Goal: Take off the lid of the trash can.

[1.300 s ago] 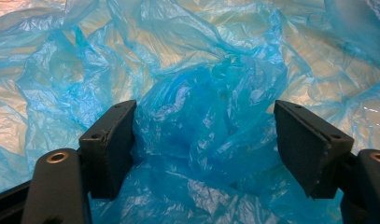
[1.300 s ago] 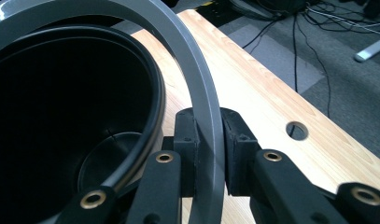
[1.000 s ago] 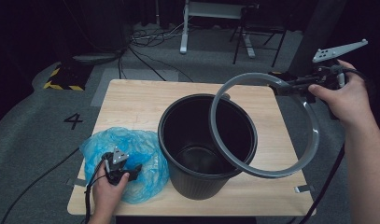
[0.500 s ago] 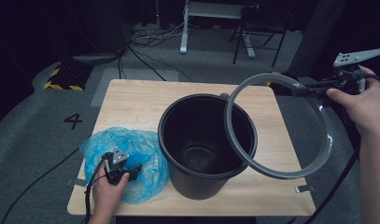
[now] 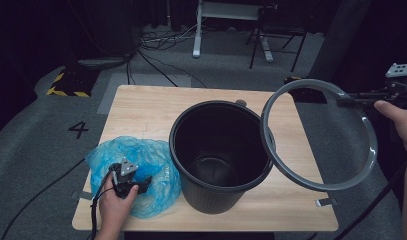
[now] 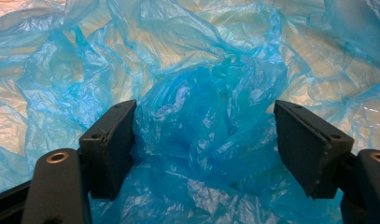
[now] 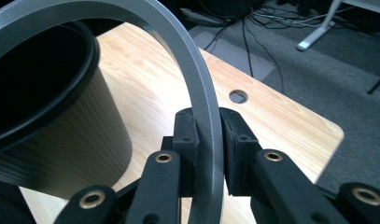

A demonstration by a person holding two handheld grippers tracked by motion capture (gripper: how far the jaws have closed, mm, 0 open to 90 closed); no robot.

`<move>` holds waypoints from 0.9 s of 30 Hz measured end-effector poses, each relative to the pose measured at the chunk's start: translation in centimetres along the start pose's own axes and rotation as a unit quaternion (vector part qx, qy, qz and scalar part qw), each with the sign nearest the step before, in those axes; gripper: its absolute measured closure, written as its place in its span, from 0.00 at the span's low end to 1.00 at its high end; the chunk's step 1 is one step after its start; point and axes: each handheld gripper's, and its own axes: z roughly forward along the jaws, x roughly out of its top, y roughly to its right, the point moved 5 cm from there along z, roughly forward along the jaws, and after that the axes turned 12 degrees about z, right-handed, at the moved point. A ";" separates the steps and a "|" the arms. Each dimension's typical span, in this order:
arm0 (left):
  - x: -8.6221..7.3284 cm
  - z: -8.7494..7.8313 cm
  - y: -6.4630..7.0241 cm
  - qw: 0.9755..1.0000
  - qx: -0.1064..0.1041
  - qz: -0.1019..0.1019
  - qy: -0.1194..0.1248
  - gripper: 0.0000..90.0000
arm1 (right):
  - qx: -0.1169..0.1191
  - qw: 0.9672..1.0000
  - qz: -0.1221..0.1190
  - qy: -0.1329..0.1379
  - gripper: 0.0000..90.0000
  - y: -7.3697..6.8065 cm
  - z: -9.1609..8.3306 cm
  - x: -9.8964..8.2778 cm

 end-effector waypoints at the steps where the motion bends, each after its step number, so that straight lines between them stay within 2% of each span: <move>1: 0.0 0.0 0.0 1.000 0.000 0.000 0.000 0.28 | -0.002 1.000 0.002 0.001 0.87 0.2 -0.2 -0.1; 18: 0.0 0.0 0.0 1.000 0.000 0.000 0.000 0.28 | -0.024 0.999 0.028 0.016 0.86 2.6 -2.3 -2.2; 22: 0.0 0.0 0.0 1.000 0.000 0.000 0.000 0.28 | -0.034 0.999 0.034 0.016 0.86 3.4 -2.4 -2.9; 27: 0.0 0.0 0.0 1.000 0.000 0.000 0.000 0.28 | -0.031 0.998 0.043 0.017 0.86 4.0 -2.0 -4.0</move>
